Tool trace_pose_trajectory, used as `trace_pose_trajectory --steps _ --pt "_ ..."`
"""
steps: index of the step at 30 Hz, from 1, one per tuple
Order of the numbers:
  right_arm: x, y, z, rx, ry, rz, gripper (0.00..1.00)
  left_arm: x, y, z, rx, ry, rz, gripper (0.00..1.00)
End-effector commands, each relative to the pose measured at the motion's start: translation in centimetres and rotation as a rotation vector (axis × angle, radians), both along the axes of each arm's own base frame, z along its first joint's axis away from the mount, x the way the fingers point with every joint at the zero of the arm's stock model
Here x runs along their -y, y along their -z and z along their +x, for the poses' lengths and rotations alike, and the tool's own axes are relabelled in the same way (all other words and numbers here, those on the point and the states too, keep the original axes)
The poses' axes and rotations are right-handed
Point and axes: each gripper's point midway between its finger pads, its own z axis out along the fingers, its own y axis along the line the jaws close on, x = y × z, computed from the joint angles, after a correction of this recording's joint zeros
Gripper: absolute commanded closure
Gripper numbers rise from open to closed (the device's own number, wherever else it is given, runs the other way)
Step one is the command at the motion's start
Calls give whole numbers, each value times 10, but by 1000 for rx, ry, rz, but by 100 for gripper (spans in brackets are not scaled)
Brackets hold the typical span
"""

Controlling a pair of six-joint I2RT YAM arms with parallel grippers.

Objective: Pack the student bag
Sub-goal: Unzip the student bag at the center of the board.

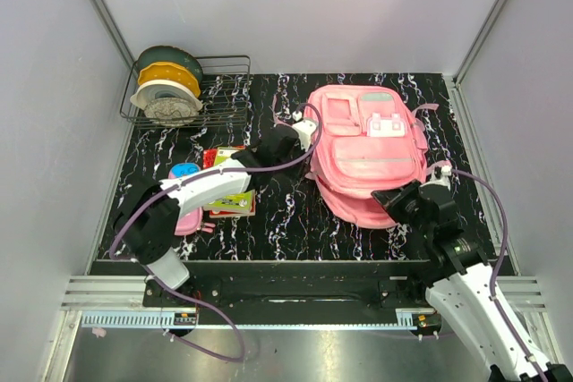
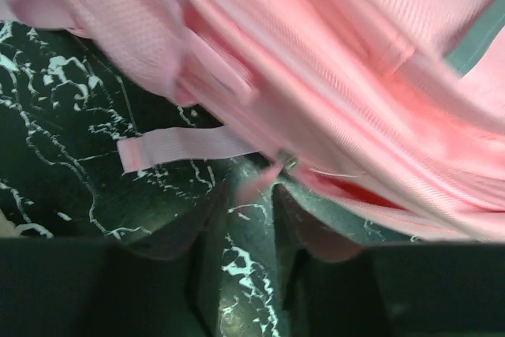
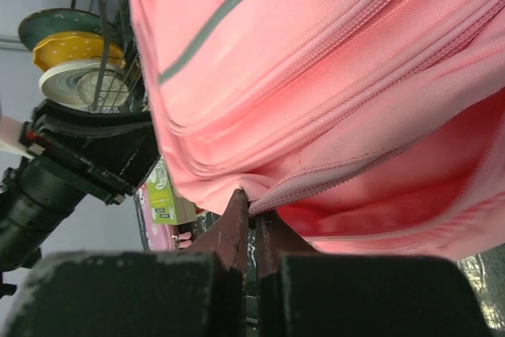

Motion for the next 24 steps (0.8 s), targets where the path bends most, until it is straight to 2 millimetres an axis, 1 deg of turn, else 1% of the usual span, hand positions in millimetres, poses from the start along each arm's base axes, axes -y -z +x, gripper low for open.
trace_pose_trajectory --steps 1,2,5,6,7,8,9,10,11,12,13,14,15,16,17,18,19,20,21,22,23,24 --pt "-1 -17 15 60 6 -5 100 -6 -26 27 80 -50 -29 58" --pt "-2 -16 17 56 11 2 100 -5 -27 27 81 -50 -33 42" --pt "-2 -15 27 59 49 32 100 -6 -32 19 68 -42 -45 31" --pt "-3 -17 31 65 52 43 100 -7 -45 17 80 -54 -82 27" --pt "-7 -22 36 91 48 65 100 -5 -52 11 74 -35 -117 26" --pt "-10 -16 42 71 46 64 100 -7 -61 2 78 -26 -154 25" --pt "-13 -18 46 74 37 64 100 -3 -72 -2 82 -22 -211 23" --pt "-16 -13 53 57 29 57 100 -1 -76 -9 78 -5 -239 23" --pt "-18 -12 57 55 25 47 100 -2 -80 -21 84 7 -259 22" --pt "-19 -15 61 61 23 43 100 0 -83 -26 95 12 -271 20" --pt "-20 -14 66 61 19 34 100 2 -84 -33 100 24 -274 18" --pt "-25 -15 66 67 -8 36 100 -1 -84 -39 102 23 -277 18" --pt "-25 -17 70 80 -4 35 100 0 -84 -44 89 26 -289 17" --pt "-25 -15 72 79 0 27 100 0 -81 -49 80 37 -290 16" --pt "-24 -14 74 87 -4 11 100 -3 -88 -52 91 32 -305 15" --pt "-25 -21 77 109 -8 10 100 -6 -89 -54 94 16 -309 9" --pt "-27 -18 80 101 -17 1 100 -8 -86 -56 97 11 -321 1" --pt "-28 -18 82 106 -23 -9 100 -11 -98 -58 122 4 -358 1" --pt "-30 -23 85 117 -29 -8 100 -14 -100 -59 117 -17 -382 1" --pt "-33 -19 87 101 -46 -14 100 -16 -95 -62 112 -20 -390 1" --pt "-35 -20 89 101 -55 -15 100 -15 -104 -63 129 -16 -431 1" --pt "-37 -25 92 112 -60 -8 100 -13 -108 -64 120 -22 -463 1"
